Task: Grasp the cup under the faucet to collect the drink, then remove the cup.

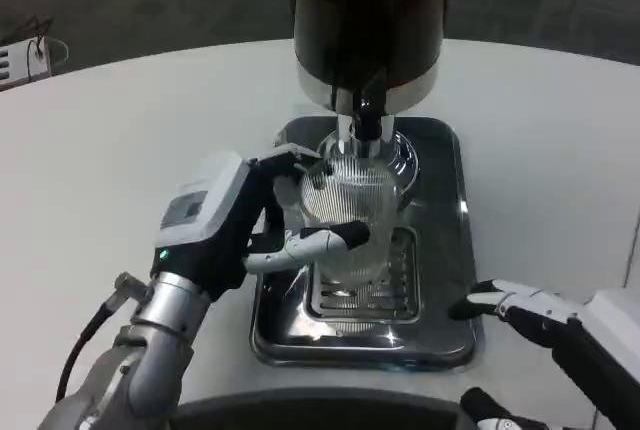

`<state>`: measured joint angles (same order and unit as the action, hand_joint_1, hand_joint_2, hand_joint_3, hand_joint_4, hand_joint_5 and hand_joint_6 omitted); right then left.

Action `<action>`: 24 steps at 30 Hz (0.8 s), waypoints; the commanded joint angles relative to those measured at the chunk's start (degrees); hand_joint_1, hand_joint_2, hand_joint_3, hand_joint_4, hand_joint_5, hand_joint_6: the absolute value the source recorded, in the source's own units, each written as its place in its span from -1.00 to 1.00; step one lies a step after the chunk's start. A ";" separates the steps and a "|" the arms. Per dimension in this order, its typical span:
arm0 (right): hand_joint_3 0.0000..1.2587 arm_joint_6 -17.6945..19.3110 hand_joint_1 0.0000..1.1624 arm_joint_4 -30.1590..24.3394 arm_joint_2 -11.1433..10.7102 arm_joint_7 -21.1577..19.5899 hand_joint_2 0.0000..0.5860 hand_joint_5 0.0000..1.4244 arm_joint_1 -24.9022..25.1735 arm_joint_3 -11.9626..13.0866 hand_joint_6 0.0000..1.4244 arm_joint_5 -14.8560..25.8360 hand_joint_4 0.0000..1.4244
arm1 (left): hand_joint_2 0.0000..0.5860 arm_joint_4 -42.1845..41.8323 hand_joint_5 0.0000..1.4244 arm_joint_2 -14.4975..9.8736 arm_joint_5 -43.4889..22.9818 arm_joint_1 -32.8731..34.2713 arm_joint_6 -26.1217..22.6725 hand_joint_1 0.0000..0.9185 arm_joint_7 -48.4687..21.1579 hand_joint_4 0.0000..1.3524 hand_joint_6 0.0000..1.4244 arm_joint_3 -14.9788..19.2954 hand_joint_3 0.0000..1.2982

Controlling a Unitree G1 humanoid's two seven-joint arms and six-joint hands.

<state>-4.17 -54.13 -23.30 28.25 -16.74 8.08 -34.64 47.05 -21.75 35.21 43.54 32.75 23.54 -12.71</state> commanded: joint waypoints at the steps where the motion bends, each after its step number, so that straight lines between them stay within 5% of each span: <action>1: -0.55 -0.18 -0.06 0.76 -0.40 0.16 0.52 -0.67 0.55 -0.61 -0.79 -0.03 -0.78 | -0.97 1.43 0.20 -0.87 -1.26 1.13 0.66 -0.77 -1.39 -0.35 0.76 -0.29 -0.40; 14: -0.55 -1.07 -0.06 1.82 -0.48 0.28 0.52 -0.67 2.07 -1.87 -0.79 -0.62 -0.77 | -0.94 1.70 0.03 -1.74 -3.99 0.65 3.97 -0.82 -4.32 -0.51 0.62 0.29 -0.60; 24: -0.53 -1.69 -0.06 2.45 -0.32 -0.02 0.52 -0.67 3.07 -2.10 -0.79 -1.08 -0.77 | -0.93 -4.48 0.00 -5.05 -9.81 -6.70 9.46 -0.91 -5.72 -0.52 0.59 4.92 -0.60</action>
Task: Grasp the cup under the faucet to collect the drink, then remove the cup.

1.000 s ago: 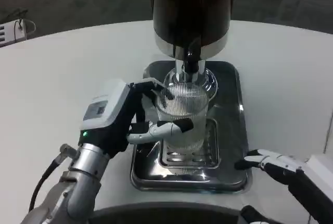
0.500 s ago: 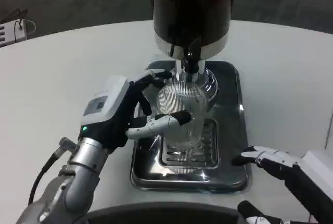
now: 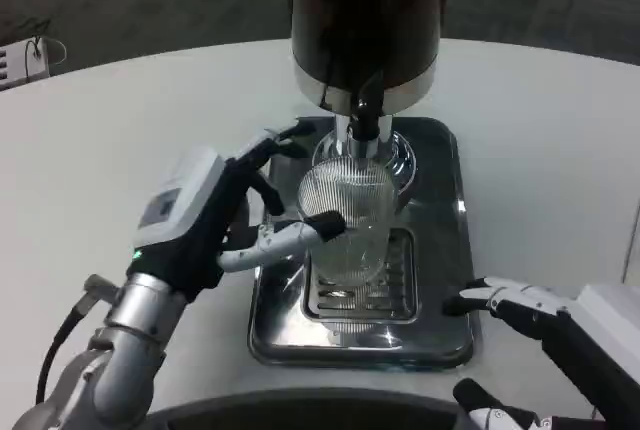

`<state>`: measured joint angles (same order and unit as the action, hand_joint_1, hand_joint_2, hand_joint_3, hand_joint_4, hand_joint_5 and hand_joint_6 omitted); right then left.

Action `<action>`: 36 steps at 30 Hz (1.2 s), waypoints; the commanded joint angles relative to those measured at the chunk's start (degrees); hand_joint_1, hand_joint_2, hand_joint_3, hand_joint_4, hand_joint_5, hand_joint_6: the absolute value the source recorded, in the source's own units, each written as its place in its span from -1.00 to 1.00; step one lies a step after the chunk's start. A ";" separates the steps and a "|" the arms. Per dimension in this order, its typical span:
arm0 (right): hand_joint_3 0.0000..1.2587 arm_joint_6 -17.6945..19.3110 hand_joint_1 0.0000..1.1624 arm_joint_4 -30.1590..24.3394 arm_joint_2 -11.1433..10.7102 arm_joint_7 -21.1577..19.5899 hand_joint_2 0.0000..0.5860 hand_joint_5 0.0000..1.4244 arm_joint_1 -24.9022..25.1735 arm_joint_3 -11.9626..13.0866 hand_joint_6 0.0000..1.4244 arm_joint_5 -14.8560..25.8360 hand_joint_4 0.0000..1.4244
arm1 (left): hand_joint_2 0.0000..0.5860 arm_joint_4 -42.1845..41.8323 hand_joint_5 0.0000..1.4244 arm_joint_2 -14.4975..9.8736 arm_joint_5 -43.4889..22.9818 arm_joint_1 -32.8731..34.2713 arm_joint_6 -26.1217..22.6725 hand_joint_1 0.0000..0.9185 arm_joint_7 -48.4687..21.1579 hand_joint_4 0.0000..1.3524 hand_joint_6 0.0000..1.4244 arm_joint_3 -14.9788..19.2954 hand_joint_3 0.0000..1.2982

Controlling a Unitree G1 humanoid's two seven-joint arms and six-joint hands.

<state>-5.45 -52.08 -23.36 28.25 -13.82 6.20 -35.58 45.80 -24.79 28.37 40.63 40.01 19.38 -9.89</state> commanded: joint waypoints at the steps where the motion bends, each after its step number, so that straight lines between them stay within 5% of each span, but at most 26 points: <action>1: -0.53 -0.46 -0.06 0.42 -0.24 -0.04 0.52 -0.67 0.20 -0.22 -0.79 -0.19 -0.77 | -0.93 -4.85 0.00 -2.24 -4.51 -5.02 2.67 -0.93 -2.50 -0.52 0.58 2.98 -0.59; 4: -0.53 -0.85 -0.07 0.63 -0.22 -0.09 0.53 -0.67 0.58 -0.30 -0.79 -0.42 -0.77 | -0.90 -9.27 -0.07 -2.60 -8.31 -7.65 3.07 -0.99 -5.58 -0.49 0.47 4.81 -0.56; 10: -0.53 -1.38 -0.08 0.95 -0.19 0.04 0.54 -0.67 1.51 -1.07 -0.79 -1.02 -0.77 | -0.84 -19.83 -0.40 -2.82 -18.13 -10.43 0.87 -1.00 -16.99 -0.51 -0.15 6.84 -0.52; 14: -0.53 -1.68 -0.08 0.97 -0.03 0.03 0.55 -0.67 2.05 -1.80 -0.79 -1.55 -0.77 | -0.83 -26.72 -0.50 -2.88 -23.97 -10.67 -2.26 -1.00 -24.65 -0.59 -0.35 7.57 -0.57; 25: -0.53 -1.78 -0.09 0.09 0.29 -0.25 0.55 -0.67 1.56 -2.57 -0.79 -2.12 -0.77 | -0.80 -39.65 -0.54 -1.83 -31.77 -9.58 -9.91 -1.00 -35.14 -0.65 -0.43 9.81 -0.62; 36: -0.53 -1.47 -0.09 -1.27 0.62 -0.52 0.55 -0.67 -0.33 -1.63 -0.79 -1.70 -0.77 | -0.81 -38.56 -0.59 0.60 -31.82 -4.79 -14.36 -1.00 -38.99 -0.72 -0.48 9.08 -0.65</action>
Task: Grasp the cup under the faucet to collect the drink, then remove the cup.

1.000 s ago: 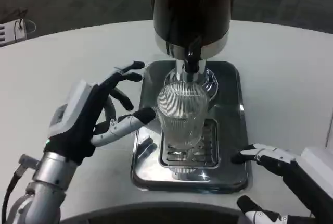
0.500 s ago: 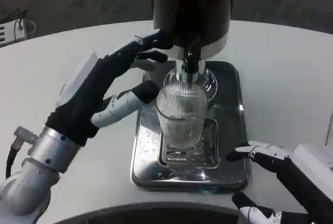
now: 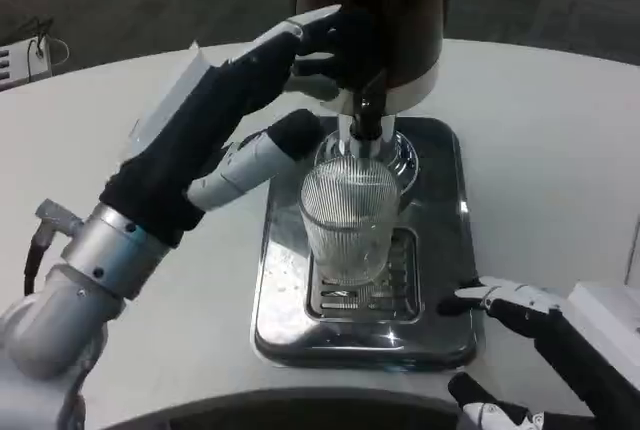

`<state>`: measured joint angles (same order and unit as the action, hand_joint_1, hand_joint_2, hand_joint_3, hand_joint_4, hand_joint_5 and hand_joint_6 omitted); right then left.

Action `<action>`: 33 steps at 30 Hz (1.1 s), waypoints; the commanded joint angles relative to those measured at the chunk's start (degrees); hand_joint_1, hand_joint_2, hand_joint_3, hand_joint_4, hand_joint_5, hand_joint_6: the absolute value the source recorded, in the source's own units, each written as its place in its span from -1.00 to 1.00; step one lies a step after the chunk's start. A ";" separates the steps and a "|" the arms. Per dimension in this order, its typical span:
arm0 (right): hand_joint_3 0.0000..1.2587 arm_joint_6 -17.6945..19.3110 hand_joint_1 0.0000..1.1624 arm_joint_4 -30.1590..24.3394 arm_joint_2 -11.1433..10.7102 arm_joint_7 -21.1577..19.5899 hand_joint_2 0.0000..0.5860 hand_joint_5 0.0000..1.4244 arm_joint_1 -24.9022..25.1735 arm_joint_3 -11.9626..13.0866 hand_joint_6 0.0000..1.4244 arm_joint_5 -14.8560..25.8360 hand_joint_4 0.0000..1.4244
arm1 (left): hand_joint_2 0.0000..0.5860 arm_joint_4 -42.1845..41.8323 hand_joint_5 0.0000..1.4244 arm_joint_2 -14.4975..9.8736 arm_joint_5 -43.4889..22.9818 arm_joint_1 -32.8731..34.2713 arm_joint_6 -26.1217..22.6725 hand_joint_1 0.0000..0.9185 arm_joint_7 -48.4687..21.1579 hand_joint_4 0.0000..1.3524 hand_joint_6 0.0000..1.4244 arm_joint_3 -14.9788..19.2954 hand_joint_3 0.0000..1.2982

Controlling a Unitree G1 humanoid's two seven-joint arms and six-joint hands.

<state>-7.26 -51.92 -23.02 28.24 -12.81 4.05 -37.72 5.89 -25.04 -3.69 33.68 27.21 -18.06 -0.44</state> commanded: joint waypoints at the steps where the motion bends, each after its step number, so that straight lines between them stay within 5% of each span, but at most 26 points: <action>1: -0.53 0.33 -0.09 -1.59 0.34 -0.53 0.55 -0.67 -1.56 0.59 -0.79 0.45 -0.77 | -0.81 1.63 -0.59 1.11 0.38 2.57 -1.76 -1.00 -1.83 -0.72 -0.49 -0.50 -0.66; 13: -0.53 0.49 -0.09 -2.99 0.82 -0.72 0.55 -0.67 -3.53 1.64 -0.79 0.91 -0.77 | -0.79 3.95 -0.62 2.27 1.91 5.35 -4.76 -1.00 -6.59 -0.77 -0.54 -2.85 -0.70; 33: -0.56 -3.20 -0.11 -2.66 1.72 0.22 0.53 -0.67 -2.93 2.96 -0.79 5.28 -0.77 | -0.81 4.01 -0.82 -0.65 8.14 6.19 -4.48 -1.00 -11.78 -1.00 -0.72 -6.91 -0.89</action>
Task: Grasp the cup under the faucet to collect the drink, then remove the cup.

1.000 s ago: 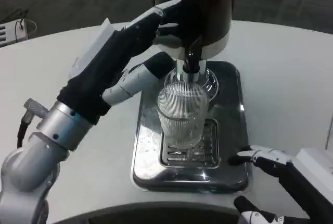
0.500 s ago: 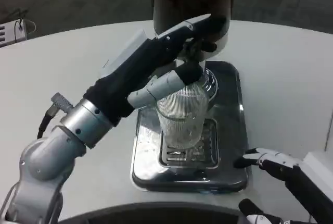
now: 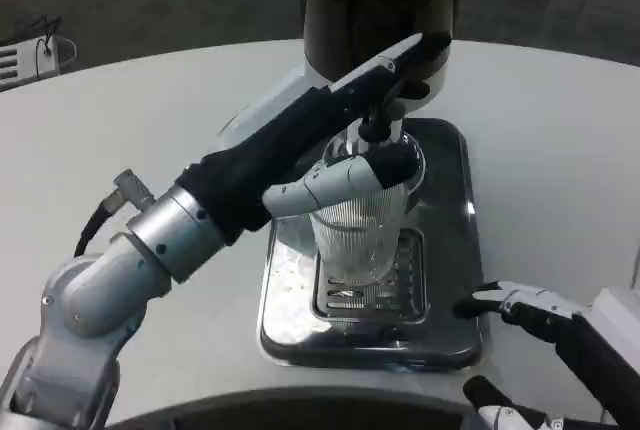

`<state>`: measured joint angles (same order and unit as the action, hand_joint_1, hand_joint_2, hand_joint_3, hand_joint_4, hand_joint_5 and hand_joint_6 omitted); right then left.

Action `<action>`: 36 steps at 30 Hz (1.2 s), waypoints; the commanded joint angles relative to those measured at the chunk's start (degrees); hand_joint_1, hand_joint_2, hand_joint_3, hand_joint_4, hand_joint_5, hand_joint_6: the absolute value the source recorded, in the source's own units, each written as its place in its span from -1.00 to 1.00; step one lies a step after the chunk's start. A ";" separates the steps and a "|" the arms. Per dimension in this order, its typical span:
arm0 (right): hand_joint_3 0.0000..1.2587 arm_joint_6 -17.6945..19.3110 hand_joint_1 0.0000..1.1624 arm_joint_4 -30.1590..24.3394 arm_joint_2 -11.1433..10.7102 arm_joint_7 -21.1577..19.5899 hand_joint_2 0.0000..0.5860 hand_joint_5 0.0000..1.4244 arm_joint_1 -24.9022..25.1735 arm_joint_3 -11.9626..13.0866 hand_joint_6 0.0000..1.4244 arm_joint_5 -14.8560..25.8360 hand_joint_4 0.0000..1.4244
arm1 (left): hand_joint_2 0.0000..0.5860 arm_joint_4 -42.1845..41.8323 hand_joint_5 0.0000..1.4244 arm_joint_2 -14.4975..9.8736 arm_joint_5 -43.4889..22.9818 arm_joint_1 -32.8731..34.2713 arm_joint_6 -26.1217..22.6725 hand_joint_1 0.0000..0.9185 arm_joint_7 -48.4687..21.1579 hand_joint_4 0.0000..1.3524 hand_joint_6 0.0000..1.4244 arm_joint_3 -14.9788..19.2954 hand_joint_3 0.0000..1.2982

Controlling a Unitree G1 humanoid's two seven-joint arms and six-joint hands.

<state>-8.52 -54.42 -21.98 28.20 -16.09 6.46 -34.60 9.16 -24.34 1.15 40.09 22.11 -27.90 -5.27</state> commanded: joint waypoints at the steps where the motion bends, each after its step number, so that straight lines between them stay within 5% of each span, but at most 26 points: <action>1: -0.58 -2.88 -0.12 0.23 0.99 0.29 0.52 -0.67 0.79 0.66 -0.79 3.43 -0.78 | -0.81 0.88 -0.84 -1.52 3.72 -0.08 0.80 -1.00 -2.13 -1.00 -0.74 -2.37 -0.89; 15: -0.95 -10.74 0.10 5.26 3.67 -2.44 0.03 -0.75 6.38 1.51 -0.77 16.00 -0.96 | -0.97 2.58 -0.84 -3.57 5.93 1.64 2.40 -1.00 -4.08 -1.00 -0.78 -5.07 -0.91; 23: -1.00 -8.78 0.29 11.84 4.56 -6.50 -0.19 -0.86 10.53 -1.07 -0.82 18.29 -1.00 | -1.00 2.90 -0.85 -3.88 5.84 2.24 2.88 -1.00 -4.47 -1.00 -0.78 -4.98 -0.91; 36: -1.00 -5.29 0.34 24.08 6.89 -15.02 -0.23 -0.89 18.93 -6.58 -0.86 17.44 -1.00 | -1.00 2.29 -0.86 -4.85 5.85 2.28 2.79 -1.00 -4.55 -1.00 -0.78 -4.62 -0.91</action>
<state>-15.50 -32.00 -15.73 14.66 1.69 0.68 -17.12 10.80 -28.30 5.10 43.68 25.49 -29.98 -8.19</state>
